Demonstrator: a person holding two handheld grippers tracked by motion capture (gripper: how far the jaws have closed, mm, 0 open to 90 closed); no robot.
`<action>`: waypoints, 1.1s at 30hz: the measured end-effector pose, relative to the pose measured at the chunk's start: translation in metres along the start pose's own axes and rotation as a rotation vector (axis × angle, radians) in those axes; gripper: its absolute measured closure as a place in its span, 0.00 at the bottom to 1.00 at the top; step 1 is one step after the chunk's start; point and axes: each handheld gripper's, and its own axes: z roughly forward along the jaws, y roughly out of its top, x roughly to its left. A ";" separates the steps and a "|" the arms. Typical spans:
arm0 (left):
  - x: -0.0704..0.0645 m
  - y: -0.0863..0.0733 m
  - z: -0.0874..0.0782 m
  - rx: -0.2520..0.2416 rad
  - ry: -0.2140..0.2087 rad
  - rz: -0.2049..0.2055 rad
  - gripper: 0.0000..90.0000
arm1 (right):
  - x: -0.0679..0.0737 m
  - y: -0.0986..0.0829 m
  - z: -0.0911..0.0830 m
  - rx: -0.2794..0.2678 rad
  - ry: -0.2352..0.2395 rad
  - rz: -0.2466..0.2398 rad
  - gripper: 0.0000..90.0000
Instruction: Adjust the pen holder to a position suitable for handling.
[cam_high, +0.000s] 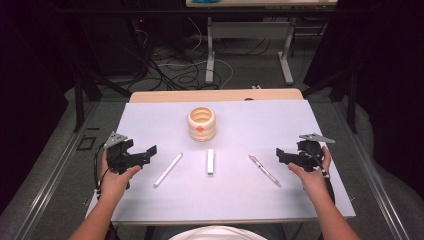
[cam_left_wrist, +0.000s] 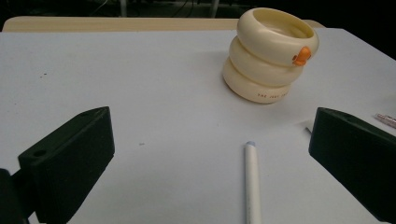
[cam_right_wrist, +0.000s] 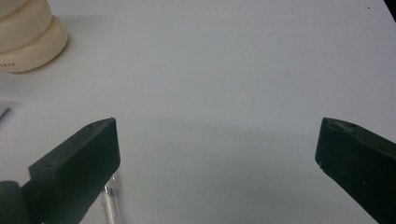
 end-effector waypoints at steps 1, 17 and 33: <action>0.000 0.000 0.000 0.000 0.000 0.000 0.00 | 0.000 0.000 0.000 -0.002 0.000 -0.003 0.00; -0.004 -0.001 -0.002 0.010 -0.011 -0.008 0.00 | 0.011 0.006 0.002 -0.004 0.042 -0.042 0.06; -0.004 -0.004 -0.004 0.007 0.002 -0.016 0.01 | 0.058 0.046 0.017 0.090 0.158 -0.061 0.17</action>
